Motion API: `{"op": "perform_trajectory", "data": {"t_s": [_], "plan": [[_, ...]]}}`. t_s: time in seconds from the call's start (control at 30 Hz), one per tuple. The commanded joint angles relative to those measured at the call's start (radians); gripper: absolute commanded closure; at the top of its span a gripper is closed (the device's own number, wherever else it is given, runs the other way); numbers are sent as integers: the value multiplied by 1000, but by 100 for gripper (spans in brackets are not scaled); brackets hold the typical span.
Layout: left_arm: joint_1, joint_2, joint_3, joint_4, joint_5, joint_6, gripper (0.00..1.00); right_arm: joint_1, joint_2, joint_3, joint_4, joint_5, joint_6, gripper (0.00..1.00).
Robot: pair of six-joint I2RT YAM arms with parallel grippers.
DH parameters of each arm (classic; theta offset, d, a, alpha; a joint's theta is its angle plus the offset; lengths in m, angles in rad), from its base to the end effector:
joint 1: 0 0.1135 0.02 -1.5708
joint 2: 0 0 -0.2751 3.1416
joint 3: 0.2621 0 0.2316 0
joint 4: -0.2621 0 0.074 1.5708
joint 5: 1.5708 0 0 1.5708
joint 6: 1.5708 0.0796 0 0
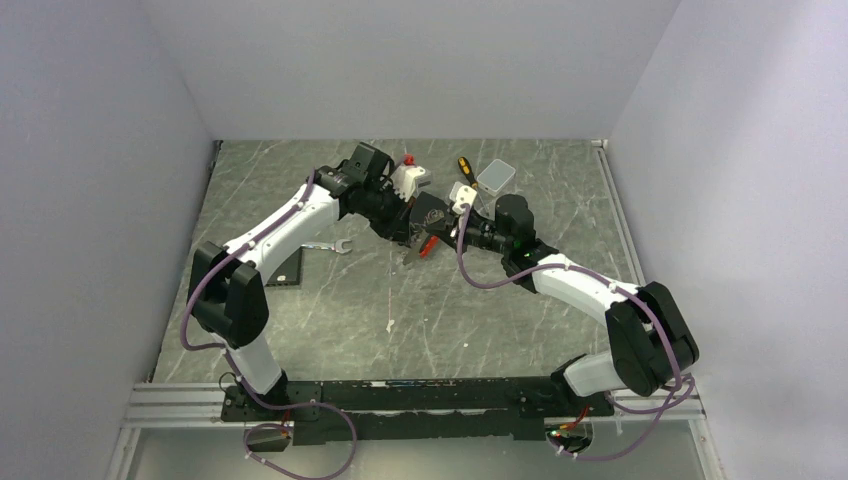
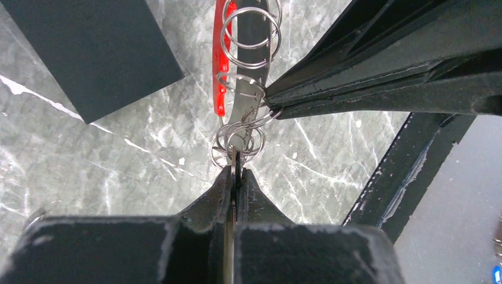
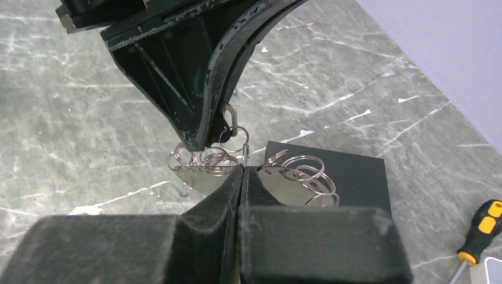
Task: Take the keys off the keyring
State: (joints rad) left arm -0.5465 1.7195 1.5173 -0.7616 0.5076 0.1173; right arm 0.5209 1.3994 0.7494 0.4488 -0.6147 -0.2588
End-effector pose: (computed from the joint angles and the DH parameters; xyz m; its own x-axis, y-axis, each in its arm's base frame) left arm 0.2993 -0.2273 0.2815 -0.6160 0.4944 -0.6132 0.7684 0.5484 -0.3298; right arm 0.2579 0.2009 0.2692 0.0619 -0.2055 -0.9767 -0.9112 0.3877 -0.1393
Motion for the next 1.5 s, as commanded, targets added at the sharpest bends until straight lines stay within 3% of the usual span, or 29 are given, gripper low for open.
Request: {"op": "perform_trajectory", "data": {"t_s": [0.0,0.47,1.03,1.23,1.47], "plan": [[7,7,3,26,62,-63,100,-16,-34,-12,131,-43,70,100],[6,52,17,17,221,-90,100,-40,-13,-66,315,-126,190,100],[26,32,-47,26,251,-71,100,-54,33,-144,332,-210,216,100],[25,34,-7,1,258,-38,100,-55,66,-205,452,-218,211,100],[25,28,-12,-1,242,-30,100,-50,139,-309,778,-153,182,100]]}}
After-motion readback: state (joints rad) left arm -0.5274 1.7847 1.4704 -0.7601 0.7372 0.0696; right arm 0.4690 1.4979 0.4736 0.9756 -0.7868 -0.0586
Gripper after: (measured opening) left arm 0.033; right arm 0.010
